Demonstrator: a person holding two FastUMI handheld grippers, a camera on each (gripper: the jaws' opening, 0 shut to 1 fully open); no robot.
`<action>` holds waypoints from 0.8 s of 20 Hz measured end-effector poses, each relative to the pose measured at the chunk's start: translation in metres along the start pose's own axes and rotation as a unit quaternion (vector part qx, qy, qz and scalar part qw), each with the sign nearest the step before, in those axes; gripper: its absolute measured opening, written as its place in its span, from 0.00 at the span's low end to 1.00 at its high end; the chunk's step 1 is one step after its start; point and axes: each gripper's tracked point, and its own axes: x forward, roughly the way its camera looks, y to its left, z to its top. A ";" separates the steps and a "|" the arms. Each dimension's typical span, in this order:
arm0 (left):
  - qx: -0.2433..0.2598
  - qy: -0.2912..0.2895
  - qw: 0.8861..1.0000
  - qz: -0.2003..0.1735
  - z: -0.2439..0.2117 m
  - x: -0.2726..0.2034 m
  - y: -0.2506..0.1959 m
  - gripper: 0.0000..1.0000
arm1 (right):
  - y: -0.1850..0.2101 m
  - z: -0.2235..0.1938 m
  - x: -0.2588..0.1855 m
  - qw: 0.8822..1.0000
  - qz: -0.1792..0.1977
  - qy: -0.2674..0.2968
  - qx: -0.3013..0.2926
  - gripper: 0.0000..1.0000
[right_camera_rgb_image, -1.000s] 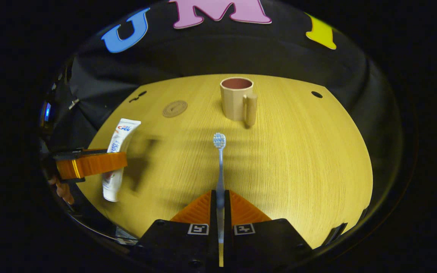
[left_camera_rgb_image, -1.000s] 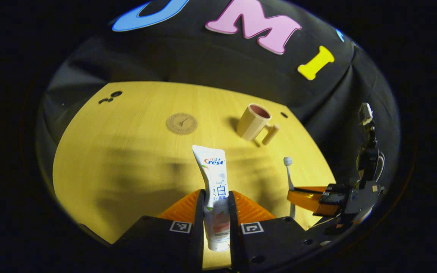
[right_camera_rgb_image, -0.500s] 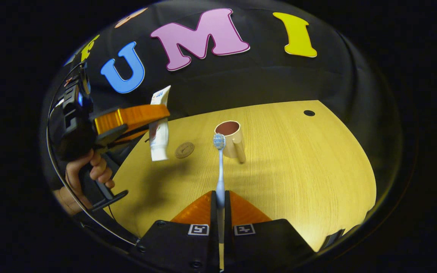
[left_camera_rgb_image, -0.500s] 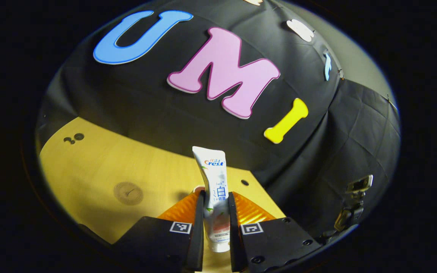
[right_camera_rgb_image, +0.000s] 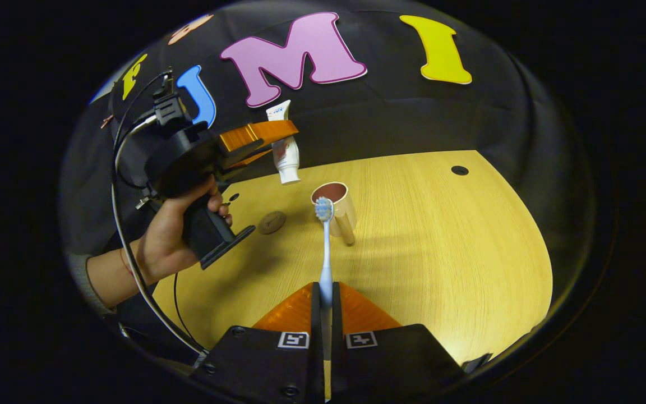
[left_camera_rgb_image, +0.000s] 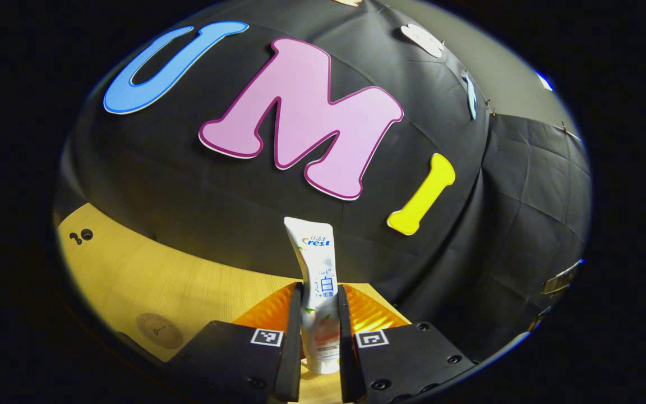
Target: Put the toothbrush and toothpaste on the desktop into the cup, then pick up the cup and place it on the coaster on the desktop.
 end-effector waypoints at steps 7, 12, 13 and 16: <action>0.021 -0.006 0.999 0.028 -0.034 0.046 0.030 0.33 | -0.016 0.011 0.009 1.000 0.014 -0.011 0.019 0.09; 0.056 0.030 0.996 0.055 -0.077 0.069 0.043 0.33 | -0.030 0.018 0.012 0.999 0.010 -0.016 0.028 0.09; 0.065 0.039 0.996 0.055 -0.085 0.069 0.043 0.33 | -0.033 0.019 0.012 0.999 0.008 -0.018 0.030 0.09; 0.084 0.058 0.993 0.054 -0.106 0.068 0.042 0.33 | -0.041 0.020 0.011 0.999 0.006 -0.019 0.033 0.09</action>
